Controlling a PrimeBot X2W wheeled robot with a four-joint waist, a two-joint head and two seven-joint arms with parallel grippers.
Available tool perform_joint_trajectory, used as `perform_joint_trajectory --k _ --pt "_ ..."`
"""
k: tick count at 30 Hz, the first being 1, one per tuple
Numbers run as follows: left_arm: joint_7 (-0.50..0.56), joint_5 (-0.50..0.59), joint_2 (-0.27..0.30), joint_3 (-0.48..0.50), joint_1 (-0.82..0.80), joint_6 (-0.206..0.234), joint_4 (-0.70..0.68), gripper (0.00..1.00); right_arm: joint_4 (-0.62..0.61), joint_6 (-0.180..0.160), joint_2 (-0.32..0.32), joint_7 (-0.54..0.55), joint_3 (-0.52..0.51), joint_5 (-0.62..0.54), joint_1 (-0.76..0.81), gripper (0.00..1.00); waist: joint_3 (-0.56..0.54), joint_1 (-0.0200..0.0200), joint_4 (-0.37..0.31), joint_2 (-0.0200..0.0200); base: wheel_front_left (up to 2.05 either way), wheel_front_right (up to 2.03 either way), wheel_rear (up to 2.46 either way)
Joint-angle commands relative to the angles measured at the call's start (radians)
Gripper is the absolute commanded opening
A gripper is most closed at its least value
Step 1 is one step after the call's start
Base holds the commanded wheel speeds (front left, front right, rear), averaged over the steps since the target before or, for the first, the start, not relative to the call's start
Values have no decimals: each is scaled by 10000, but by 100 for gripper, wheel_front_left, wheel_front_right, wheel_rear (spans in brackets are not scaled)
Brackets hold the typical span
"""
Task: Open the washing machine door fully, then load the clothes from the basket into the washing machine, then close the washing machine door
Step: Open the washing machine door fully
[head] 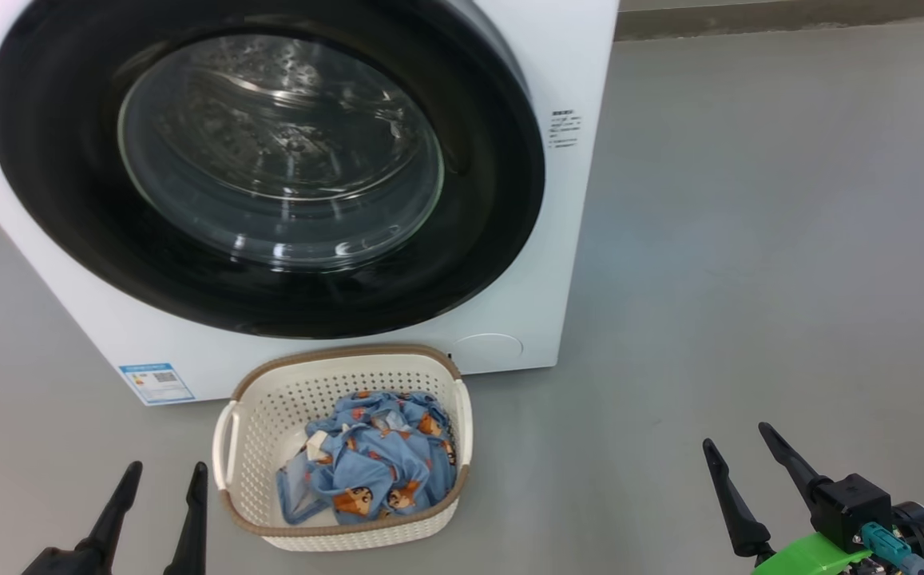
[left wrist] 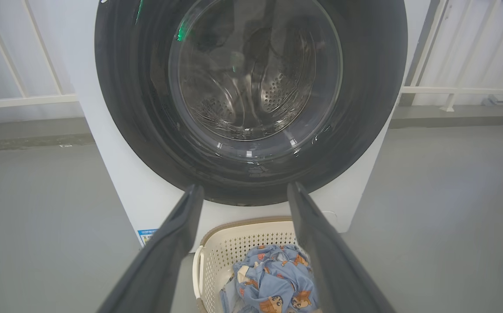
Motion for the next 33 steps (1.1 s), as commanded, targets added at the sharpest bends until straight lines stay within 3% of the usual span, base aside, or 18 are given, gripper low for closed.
perform_joint_trajectory --k 1,26,27,28,33 --pt "-67 -99 132 329 -185 0 -308 100 -218 -11 -92 -122 192 -15 -365 100 0 1 0 0 39 39 -78" --pt "-67 -124 132 296 -180 -14 -178 100 -277 -11 -136 -122 275 99 -404 100 3 1 -12 0 3 3 -6" --pt "-67 -129 132 290 -182 -14 -179 100 -256 -11 -135 -122 302 144 -400 59 5 1 -11 0 0 0 0" --pt "-67 -134 132 286 -185 -15 -183 100 -237 -11 -138 -122 347 228 -401 0 7 1 -10 0 0 0 0" --pt "-67 -145 131 282 -169 -16 -180 100 -218 -11 -201 -122 418 424 -410 0 7 1 -32 0 0 0 0"
